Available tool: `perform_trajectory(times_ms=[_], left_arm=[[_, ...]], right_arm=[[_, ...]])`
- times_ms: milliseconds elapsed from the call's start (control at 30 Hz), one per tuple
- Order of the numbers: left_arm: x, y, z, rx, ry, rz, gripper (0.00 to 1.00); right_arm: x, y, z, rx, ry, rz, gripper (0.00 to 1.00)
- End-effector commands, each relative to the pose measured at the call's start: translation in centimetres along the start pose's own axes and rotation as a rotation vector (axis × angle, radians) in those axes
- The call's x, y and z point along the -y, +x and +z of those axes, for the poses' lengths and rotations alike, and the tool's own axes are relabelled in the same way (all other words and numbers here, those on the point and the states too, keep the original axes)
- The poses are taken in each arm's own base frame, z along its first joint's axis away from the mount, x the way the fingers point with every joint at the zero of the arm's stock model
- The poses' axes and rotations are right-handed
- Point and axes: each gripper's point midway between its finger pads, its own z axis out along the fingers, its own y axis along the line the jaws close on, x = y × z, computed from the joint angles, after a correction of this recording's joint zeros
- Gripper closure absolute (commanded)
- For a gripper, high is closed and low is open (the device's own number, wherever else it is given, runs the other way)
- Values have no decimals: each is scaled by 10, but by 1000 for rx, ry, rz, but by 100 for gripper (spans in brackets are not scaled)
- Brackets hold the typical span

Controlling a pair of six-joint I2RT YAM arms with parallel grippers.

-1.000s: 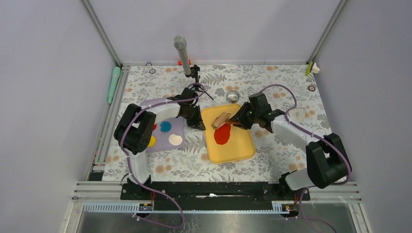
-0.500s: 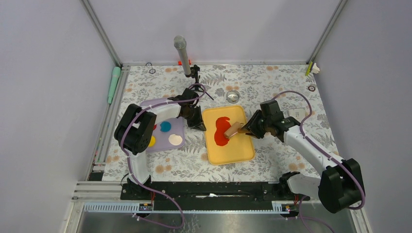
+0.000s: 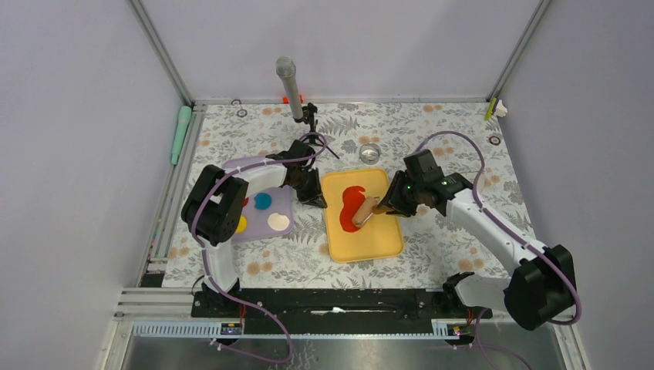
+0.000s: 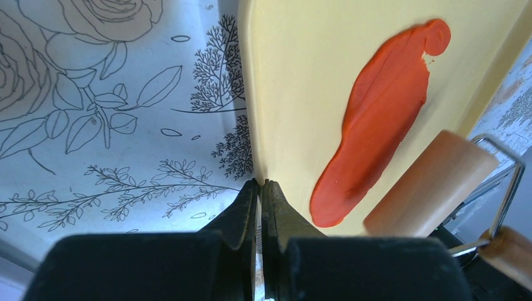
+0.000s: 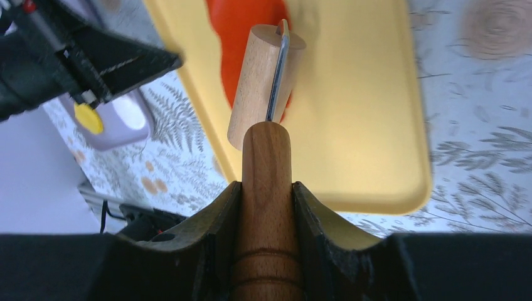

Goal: Roll out the dumpling wrappers from the dough
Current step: Flatten out the dough on the work surface.

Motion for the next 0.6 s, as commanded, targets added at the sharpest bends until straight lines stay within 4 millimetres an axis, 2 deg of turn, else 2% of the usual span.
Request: perform_trajectory(times_ms=[0,133,433,567], left_arm=[[6,5,-10,-15,23,40,100],[7,5,-10,-20,28,47,100],[5,6,-10,-24,21,53,100],[4,8,-10,-26,17,53,100]], right_arm=[[-47,-3,-4,-12,-124,-93,100],[-49,-5,5,-40,-112,-104,100],[-17,5,38,-132,66,-91,100],[-7,5,45,-132,111,-87,100]])
